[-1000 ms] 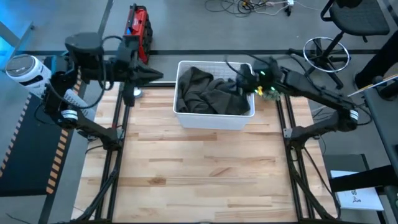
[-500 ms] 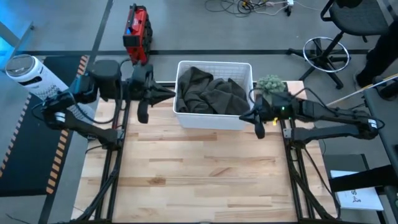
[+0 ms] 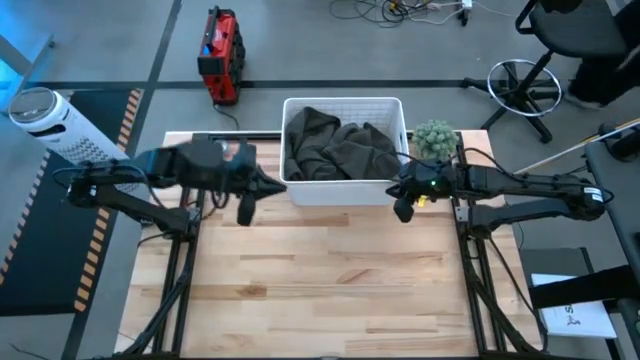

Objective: Sort clothes
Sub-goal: Return to Home Position

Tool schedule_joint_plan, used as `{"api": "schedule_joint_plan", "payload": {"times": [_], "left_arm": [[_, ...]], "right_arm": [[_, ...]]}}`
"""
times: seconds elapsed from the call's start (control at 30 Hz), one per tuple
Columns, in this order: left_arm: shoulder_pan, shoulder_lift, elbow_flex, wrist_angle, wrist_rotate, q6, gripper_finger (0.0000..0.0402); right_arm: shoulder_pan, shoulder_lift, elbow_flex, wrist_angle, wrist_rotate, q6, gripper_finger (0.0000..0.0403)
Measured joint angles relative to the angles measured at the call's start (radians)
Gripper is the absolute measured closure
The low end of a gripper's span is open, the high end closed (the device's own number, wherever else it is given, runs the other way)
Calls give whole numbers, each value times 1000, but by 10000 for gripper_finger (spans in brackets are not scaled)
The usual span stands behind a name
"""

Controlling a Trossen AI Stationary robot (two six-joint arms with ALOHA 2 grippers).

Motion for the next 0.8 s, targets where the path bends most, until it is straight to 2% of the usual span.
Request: {"api": "schedule_joint_plan", "payload": {"times": [0.13, 0.33, 0.53, 0.67, 0.8], "left_arm": [[-10, 20, -122, 28, -5, -62, 402], [-33, 33, -282, 102, -171, -145, 401], [-33, 36, -369, 100, -312, -189, 401], [-32, 33, -372, 101, -297, -185, 401], [-37, -2, -342, 107, -267, -156, 401]], "right_arm": [[0, 45, 4, 46, 14, 29, 403], [0, 85, 5, 125, 15, 30, 403], [0, 89, 5, 125, 22, 38, 403], [2, 66, 3, 123, 15, 3, 403], [17, 27, -1, 116, -37, -52, 403]]}}
